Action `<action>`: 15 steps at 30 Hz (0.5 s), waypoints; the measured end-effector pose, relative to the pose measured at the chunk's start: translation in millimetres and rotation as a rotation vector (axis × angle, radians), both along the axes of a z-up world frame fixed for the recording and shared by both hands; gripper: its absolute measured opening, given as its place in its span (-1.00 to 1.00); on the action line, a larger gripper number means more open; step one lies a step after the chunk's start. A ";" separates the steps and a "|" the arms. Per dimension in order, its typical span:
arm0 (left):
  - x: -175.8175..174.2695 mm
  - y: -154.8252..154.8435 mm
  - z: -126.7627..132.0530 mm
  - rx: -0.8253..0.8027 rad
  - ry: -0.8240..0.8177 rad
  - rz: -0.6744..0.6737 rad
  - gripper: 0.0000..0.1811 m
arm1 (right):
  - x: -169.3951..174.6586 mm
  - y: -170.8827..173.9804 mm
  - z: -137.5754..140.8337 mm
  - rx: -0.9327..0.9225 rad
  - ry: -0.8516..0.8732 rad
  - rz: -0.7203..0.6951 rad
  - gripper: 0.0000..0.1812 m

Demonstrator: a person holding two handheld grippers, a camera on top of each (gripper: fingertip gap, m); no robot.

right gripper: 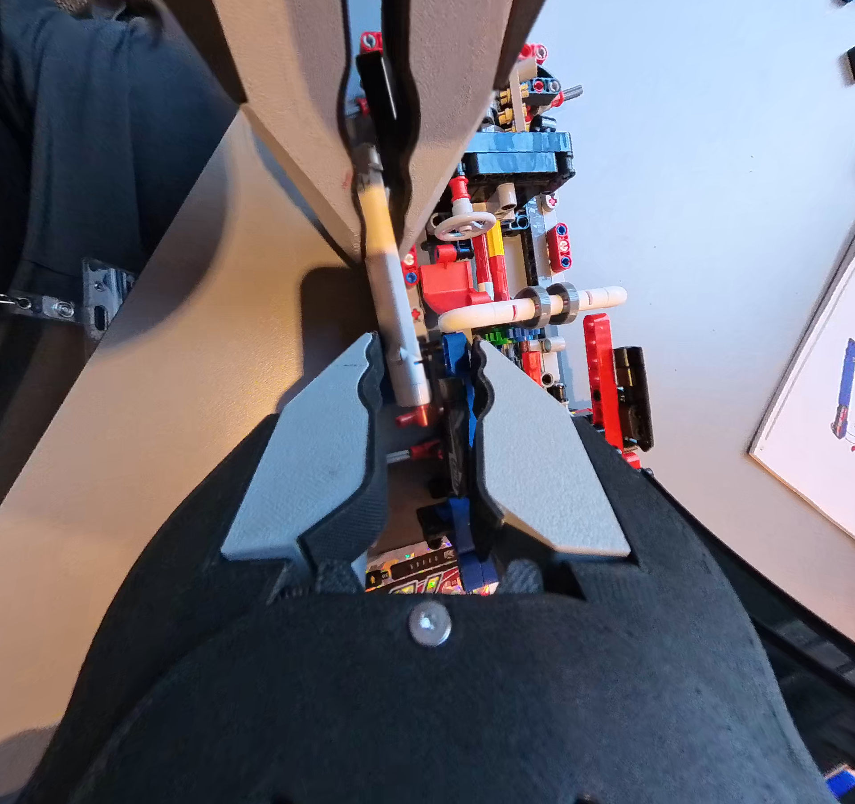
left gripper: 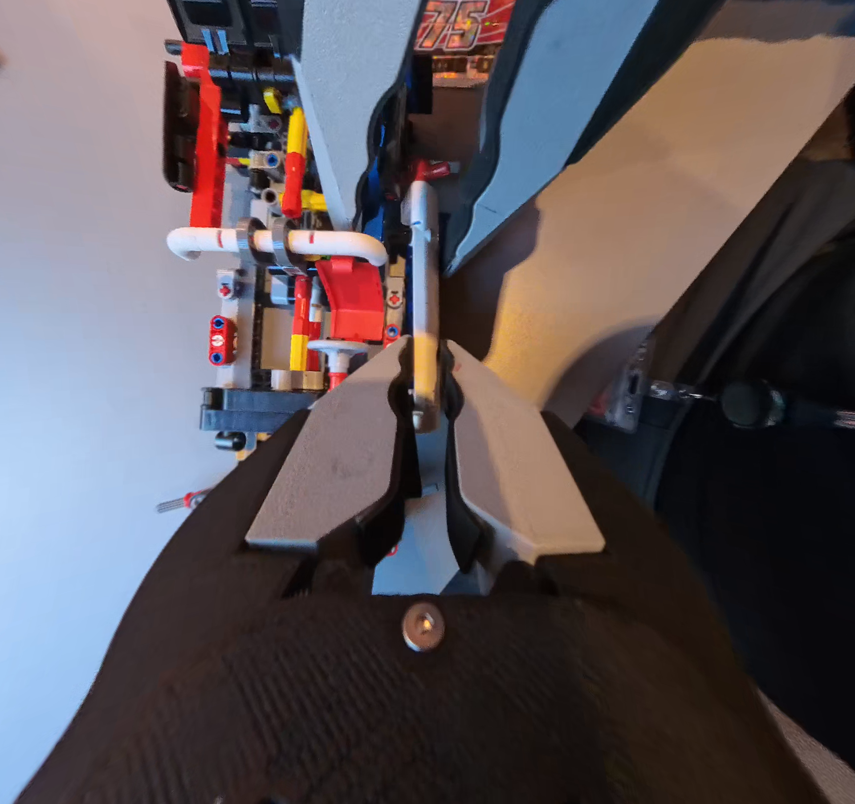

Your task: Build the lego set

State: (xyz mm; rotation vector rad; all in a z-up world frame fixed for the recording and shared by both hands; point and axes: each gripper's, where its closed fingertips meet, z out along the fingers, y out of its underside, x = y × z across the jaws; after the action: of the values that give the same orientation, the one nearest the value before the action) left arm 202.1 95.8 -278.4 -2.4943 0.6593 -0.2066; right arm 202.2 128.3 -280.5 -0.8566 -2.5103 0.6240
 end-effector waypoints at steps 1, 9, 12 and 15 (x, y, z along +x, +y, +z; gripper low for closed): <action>0.8 0.3 -0.1 -0.027 -0.056 0.004 -0.92 | 0.1 -0.2 0.3 -0.006 -0.004 -0.001 -0.61; 0.4 -2.8 0.3 -0.206 -0.313 0.024 -0.95 | -0.4 -1.5 8.3 -0.095 -0.007 -0.030 -0.66; 0.0 -1.1 0.6 -0.231 -0.332 0.020 -0.95 | -1.9 -0.3 8.0 -0.117 -0.015 -0.048 -0.67; -0.4 0.1 1.5 -0.257 -0.354 0.016 -0.95 | -3.1 1.0 7.4 -0.150 -0.027 -0.076 -0.67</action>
State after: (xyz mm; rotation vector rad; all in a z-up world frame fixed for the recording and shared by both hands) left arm 201.7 95.9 -276.9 -2.6056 0.4886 -0.7480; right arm 199.1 129.2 -273.1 -1.0150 -2.4663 0.7874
